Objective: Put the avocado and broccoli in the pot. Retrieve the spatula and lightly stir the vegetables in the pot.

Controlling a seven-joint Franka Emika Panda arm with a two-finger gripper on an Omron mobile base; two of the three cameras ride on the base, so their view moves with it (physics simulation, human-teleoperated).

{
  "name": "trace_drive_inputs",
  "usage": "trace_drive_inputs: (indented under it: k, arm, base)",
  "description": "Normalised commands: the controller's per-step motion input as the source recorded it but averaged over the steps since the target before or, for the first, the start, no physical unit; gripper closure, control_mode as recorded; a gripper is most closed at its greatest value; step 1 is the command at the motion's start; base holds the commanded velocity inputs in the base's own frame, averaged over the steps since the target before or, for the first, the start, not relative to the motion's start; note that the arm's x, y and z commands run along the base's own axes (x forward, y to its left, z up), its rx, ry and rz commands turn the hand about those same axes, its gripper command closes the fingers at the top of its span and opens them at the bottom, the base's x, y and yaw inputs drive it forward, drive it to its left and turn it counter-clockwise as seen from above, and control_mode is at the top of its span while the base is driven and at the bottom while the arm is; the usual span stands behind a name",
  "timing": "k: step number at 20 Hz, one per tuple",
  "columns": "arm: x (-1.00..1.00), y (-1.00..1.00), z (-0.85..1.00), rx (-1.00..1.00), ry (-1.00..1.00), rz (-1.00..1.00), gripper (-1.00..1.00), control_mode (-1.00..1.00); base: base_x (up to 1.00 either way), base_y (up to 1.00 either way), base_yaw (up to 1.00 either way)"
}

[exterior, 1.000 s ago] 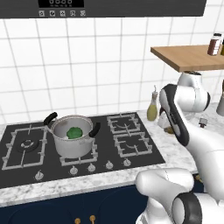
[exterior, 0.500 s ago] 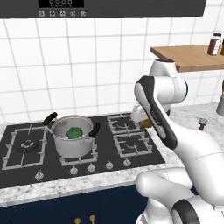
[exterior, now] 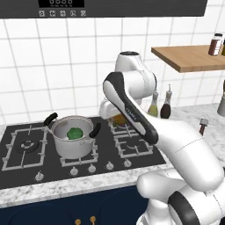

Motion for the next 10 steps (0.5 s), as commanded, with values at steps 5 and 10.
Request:
trace_drive_inputs:
  k: [5,10]
  arm:
    - [0.6,1.0,0.0,-0.03,0.0,0.02,1.0,-1.0]
    - [0.68,1.0,0.0,-0.05,0.0,0.0,1.0,-1.0]
  base:
    - [0.0,0.0,0.0]
    - [0.0,0.0,0.0]
